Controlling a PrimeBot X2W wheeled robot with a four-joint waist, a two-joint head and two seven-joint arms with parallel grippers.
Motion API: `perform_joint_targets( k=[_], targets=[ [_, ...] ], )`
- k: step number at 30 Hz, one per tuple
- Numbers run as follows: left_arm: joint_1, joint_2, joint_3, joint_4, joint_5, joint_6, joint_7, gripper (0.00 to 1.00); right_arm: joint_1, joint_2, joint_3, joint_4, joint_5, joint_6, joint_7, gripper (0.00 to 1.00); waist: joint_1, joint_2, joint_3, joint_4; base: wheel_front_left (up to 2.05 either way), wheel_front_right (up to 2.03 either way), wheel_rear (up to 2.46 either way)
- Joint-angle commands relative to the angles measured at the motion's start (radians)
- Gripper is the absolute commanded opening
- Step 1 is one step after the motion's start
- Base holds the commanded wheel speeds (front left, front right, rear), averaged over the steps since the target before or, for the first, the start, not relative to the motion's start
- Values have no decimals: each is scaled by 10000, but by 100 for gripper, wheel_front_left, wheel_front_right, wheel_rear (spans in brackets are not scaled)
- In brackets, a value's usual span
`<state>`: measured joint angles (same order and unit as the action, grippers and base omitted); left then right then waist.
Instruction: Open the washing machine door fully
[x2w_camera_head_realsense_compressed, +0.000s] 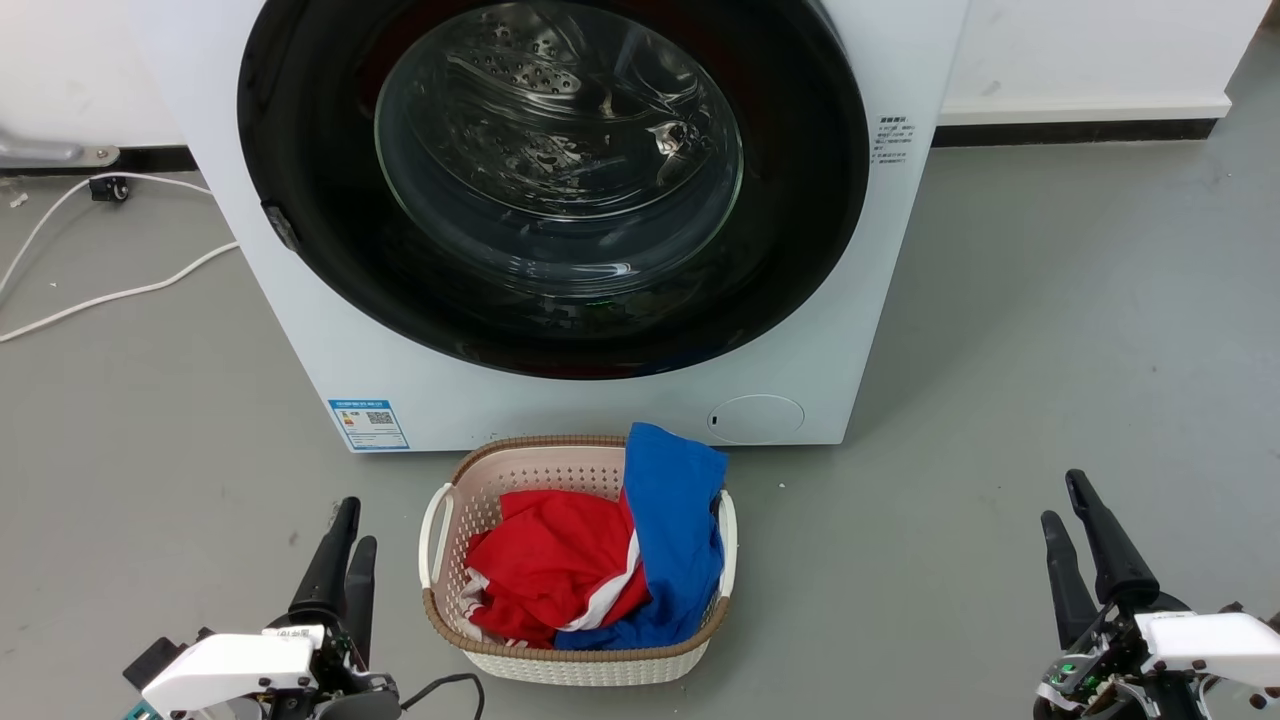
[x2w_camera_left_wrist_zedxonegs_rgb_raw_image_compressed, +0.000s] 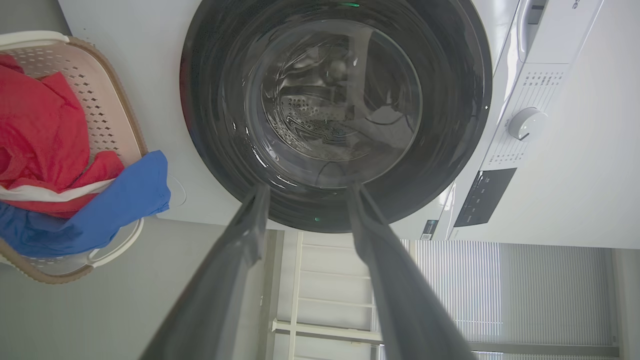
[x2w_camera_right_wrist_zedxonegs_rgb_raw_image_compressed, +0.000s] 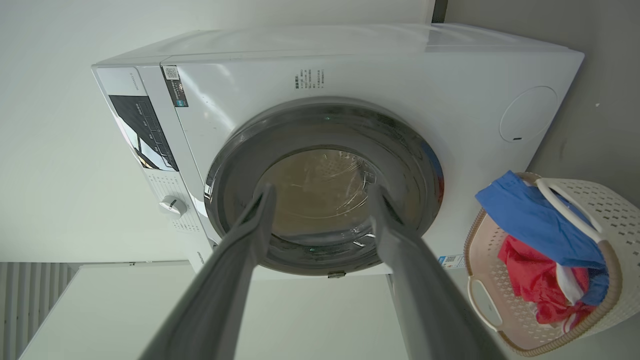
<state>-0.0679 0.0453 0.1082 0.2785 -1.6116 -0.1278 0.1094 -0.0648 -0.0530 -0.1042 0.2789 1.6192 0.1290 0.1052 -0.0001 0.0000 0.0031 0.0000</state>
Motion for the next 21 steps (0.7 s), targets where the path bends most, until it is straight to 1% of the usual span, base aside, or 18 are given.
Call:
perform_joint_targets(
  k=[1, 5, 10, 14, 21],
  targets=[
    [-157, 23, -43, -286, 88, -5, -132, 100, -115, -21, 26, -202, -112, 12, -123, 100, 1, 0, 3, 0, 0, 0, 0],
    [-83, 25, 60, -418, 456, -1, -337, 100, -23, -19, -8, -296, -515, 13, -326, 100, 1, 0, 7, 1, 0, 0, 0],
    [-71, 28, 221, -652, 1260, 141, -579, 100, 77, -17, -55, -649, -1821, 13, -566, 100, 1, 0, 17, 0, 0, 0, 0],
    [-20, 30, 92, -989, 2219, 331, -762, 100, 165, -15, -42, -1000, -2884, 14, -749, 100, 1, 0, 32, 6, 0, 0, 0],
    [96, 34, -354, -1440, 4201, 820, -1065, 100, 330, -12, 63, -1501, -4780, 15, -1047, 100, 1, 0, 57, 17, 0, 0, 0]
  ],
)
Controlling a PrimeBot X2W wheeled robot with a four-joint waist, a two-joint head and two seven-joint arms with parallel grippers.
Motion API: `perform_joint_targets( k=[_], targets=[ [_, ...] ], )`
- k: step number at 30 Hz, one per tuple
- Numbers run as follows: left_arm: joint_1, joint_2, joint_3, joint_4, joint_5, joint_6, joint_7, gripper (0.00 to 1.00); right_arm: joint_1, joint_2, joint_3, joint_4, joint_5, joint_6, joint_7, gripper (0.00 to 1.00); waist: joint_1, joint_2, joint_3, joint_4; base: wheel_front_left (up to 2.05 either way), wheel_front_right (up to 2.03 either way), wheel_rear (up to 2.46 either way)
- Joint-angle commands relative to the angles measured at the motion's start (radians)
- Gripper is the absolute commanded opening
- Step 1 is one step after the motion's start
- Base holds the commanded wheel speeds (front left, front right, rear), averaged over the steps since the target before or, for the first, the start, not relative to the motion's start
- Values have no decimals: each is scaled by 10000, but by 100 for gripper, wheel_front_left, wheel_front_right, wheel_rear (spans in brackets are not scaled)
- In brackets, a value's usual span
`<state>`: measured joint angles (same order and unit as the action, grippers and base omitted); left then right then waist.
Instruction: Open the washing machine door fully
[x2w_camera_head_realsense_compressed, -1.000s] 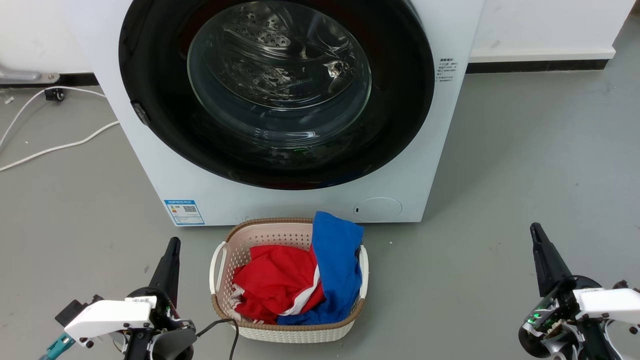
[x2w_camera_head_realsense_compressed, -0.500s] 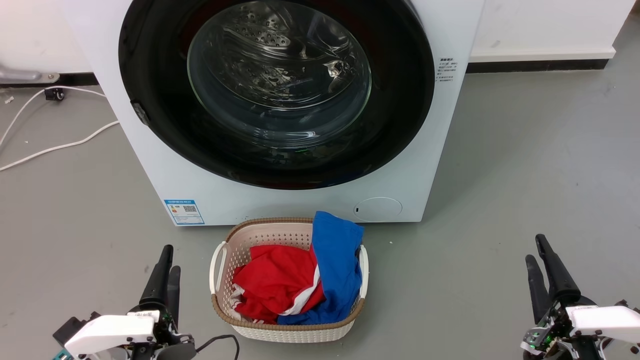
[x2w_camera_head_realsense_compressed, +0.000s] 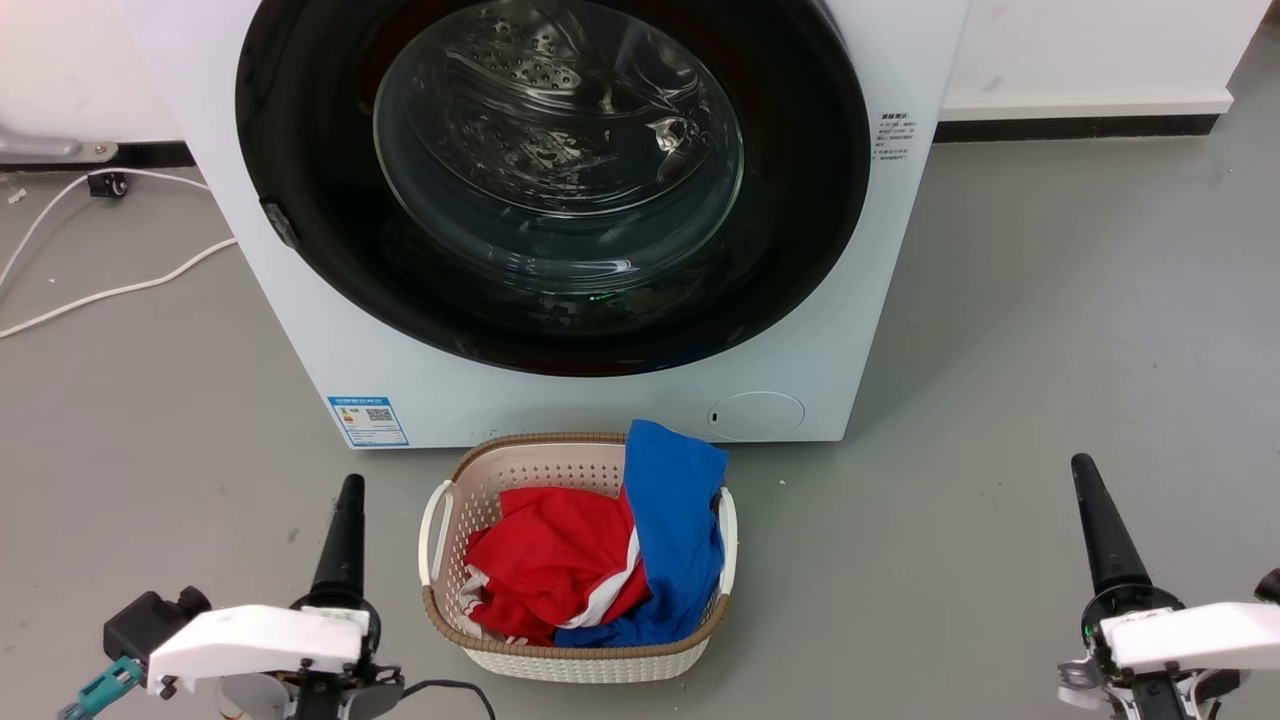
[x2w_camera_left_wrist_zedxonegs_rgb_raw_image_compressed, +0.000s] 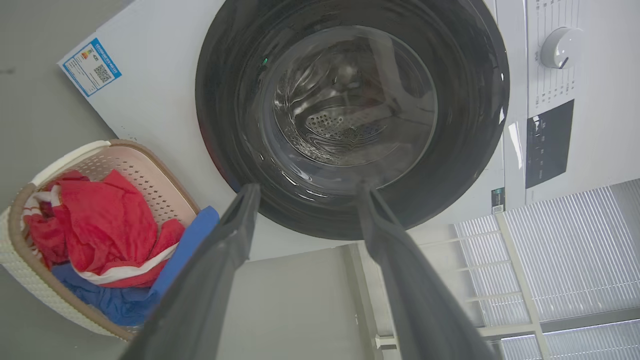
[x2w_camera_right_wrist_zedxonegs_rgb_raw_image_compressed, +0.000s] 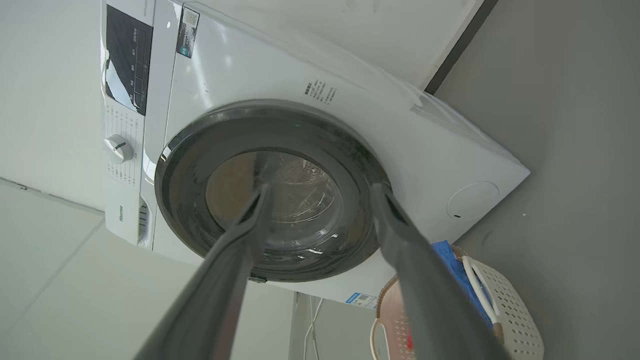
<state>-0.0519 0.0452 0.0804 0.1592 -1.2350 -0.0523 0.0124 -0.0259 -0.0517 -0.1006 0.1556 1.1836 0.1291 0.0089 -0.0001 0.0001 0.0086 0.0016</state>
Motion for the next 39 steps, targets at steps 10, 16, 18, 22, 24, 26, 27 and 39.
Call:
perform_joint_targets(
  k=[10, 16, 18, 22, 24, 26, 27, 39],
  targets=[
    [75, 149, -707, -370, 2875, 692, -487, 100, 236, -20, 268, -549, -3012, 15, -477, 100, 1, -1, 23, 0, 0, 0, 0],
    [105, 282, -1036, -408, 3679, 955, -670, 100, 346, -18, 328, -635, -3918, 15, -657, 100, 1, -1, 28, 4, 0, 0, 0],
    [120, 329, -1159, -431, 3952, 1041, -742, 100, 390, -17, 334, -672, -4223, 16, -725, 100, 1, -1, 27, 6, 0, 0, 0],
    [152, 409, -1372, -516, 4482, 1215, -881, 100, 449, -16, 338, -838, -4748, 16, -860, 100, 1, -1, 26, 6, 0, 0, 0],
    [161, 456, -1480, -573, 4737, 1286, -943, 100, 493, -15, 338, -915, -4992, 16, -926, 100, 1, -1, 24, 6, 0, 0, 0],
    [175, 497, -1580, -629, 4986, 1349, -1009, 100, 534, -14, 354, -993, -5277, 17, -995, 100, 1, -1, 22, 8, 0, 0, 0],
    [185, 518, -1622, -654, 5108, 1388, -1039, 100, 552, -13, 359, -1027, -5403, 17, -1021, 100, 1, -1, 20, 9, 0, 0, 0],
    [299, 699, -2147, -936, 6543, 1758, -1403, 100, 827, -7, 420, -1333, -6829, 19, -1374, 100, 1, -1, 9, 47, 0, 0, 0]
  ],
)
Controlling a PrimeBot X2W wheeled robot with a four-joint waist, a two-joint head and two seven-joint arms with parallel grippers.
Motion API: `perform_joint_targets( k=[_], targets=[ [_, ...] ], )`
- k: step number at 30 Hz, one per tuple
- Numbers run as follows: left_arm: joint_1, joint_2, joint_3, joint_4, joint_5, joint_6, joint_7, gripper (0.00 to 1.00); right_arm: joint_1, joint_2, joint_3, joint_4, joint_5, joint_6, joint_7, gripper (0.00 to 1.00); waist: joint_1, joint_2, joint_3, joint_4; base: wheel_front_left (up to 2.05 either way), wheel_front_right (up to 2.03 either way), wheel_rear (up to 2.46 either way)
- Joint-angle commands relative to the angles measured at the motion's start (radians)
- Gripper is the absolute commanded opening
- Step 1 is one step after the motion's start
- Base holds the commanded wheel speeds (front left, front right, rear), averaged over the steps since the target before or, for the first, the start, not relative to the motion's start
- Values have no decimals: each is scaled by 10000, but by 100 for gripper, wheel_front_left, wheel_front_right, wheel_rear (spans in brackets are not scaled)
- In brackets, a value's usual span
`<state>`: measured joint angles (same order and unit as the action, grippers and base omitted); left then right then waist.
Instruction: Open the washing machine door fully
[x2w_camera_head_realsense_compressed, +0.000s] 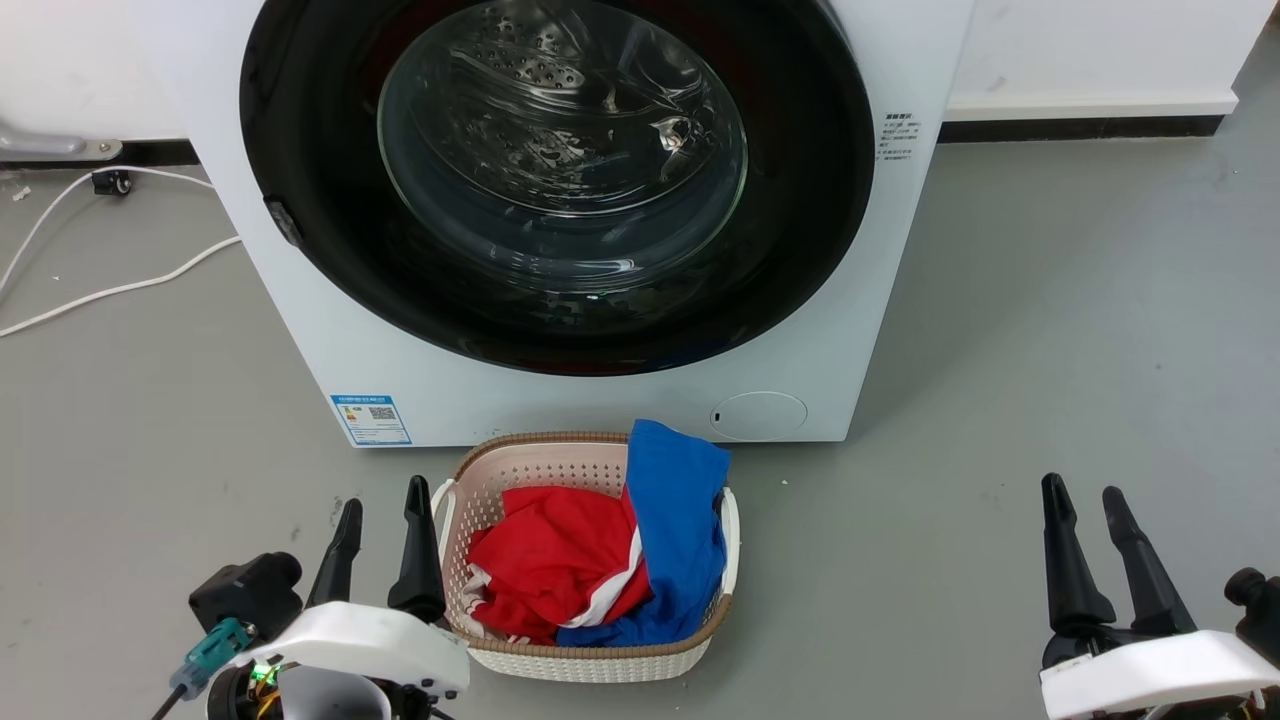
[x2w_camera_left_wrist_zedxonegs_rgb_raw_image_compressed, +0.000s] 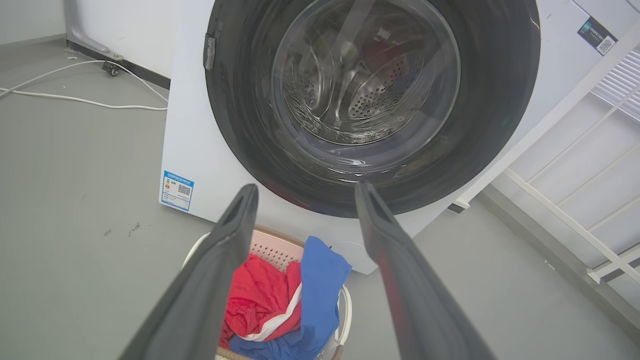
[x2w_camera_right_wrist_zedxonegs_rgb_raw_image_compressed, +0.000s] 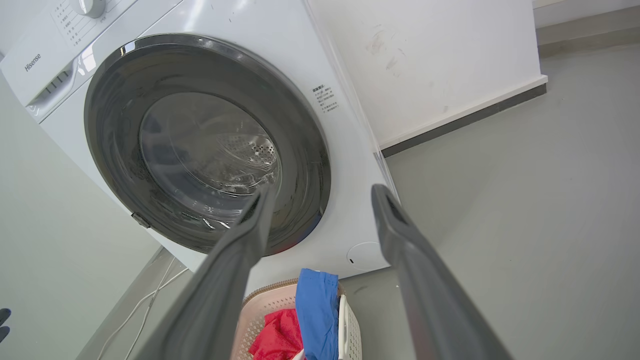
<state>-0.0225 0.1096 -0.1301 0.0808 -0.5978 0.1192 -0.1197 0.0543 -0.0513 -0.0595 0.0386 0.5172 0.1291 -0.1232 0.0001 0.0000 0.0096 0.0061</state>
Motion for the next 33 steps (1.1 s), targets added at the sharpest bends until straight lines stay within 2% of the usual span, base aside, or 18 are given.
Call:
perform_joint_targets(
  k=[1, 19, 23, 33],
  targets=[
    [21, 65, -82, -175, 281, 67, -107, 100, 42, -11, 15, -184, -289, 19, -86, 100, -1, 0, 0, 5, 0, 0, 0],
    [293, 11, -395, -473, 1962, -12, -571, 100, 433, -3, 16, -580, -2020, 22, -556, 100, -1, 0, -38, 32, 0, 0, 0],
    [413, -95, -371, -466, 2628, -204, -761, 100, 579, 1, -11, -757, -2708, 23, -732, 100, -1, 0, -61, 55, 0, 0, 0],
    [563, -322, -192, -466, 3381, -404, -976, 100, 757, 5, 6, -878, -3267, 23, -946, 100, -1, 0, -63, 108, 0, 0, 0]
  ],
)
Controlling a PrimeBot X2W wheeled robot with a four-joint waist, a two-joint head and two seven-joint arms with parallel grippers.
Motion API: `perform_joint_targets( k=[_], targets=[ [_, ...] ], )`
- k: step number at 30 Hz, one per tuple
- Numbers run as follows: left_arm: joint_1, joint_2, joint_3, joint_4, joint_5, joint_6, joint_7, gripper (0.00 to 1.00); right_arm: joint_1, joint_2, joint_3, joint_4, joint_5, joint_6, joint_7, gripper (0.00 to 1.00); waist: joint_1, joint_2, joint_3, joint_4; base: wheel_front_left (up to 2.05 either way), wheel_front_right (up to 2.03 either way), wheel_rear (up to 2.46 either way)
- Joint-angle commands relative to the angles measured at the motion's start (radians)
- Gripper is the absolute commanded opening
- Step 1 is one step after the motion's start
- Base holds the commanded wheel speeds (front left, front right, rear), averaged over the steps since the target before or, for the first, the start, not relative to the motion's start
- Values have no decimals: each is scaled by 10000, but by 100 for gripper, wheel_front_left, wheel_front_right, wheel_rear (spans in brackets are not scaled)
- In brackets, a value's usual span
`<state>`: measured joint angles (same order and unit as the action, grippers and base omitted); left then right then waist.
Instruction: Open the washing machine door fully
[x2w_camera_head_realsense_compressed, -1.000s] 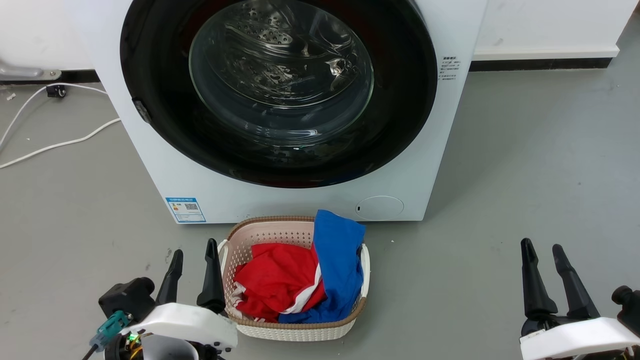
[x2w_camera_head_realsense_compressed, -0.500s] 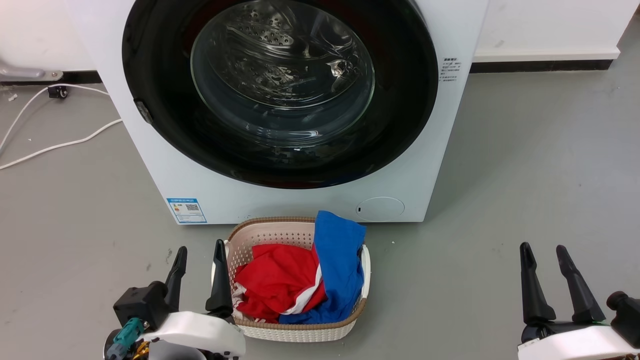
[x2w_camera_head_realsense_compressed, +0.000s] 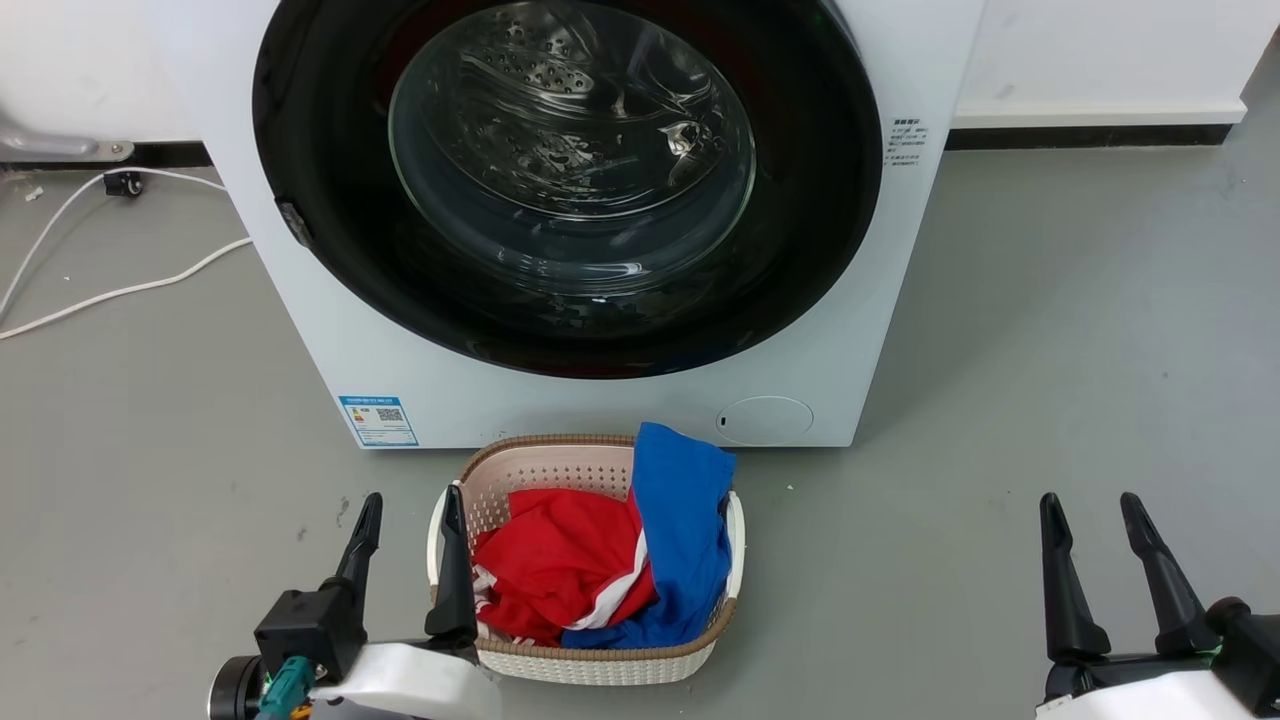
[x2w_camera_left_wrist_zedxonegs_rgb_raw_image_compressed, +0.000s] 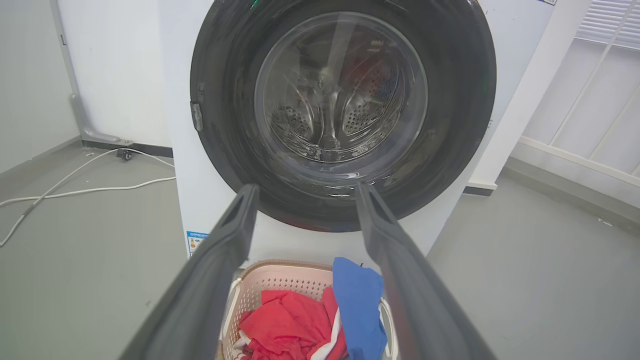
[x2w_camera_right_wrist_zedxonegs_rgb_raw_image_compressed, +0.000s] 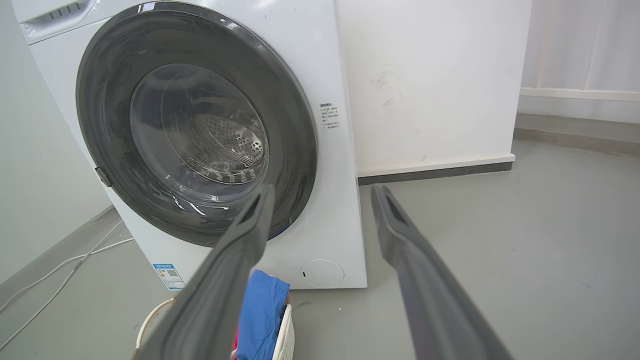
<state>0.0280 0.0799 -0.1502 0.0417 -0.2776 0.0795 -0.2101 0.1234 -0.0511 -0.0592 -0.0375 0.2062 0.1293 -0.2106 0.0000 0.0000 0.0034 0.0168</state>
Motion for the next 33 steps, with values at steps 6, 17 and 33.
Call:
perform_joint_targets(
  k=[6, 17, 33],
  targets=[
    [140, -110, 109, -52, 675, -130, -189, 100, 159, 6, -6, -142, -512, 22, -204, 100, 0, 0, -6, 4, 0, 0, 0],
    [297, -241, 215, 165, 1373, -266, -407, 100, 338, 12, -44, -132, -988, 22, -400, 100, 0, 0, 14, 13, 0, 0, 0],
    [357, -295, 293, 306, 1644, -319, -557, 100, 406, 16, -36, -124, -1026, 14, -550, 100, 0, 0, 21, 34, 0, 0, 0]
  ],
)
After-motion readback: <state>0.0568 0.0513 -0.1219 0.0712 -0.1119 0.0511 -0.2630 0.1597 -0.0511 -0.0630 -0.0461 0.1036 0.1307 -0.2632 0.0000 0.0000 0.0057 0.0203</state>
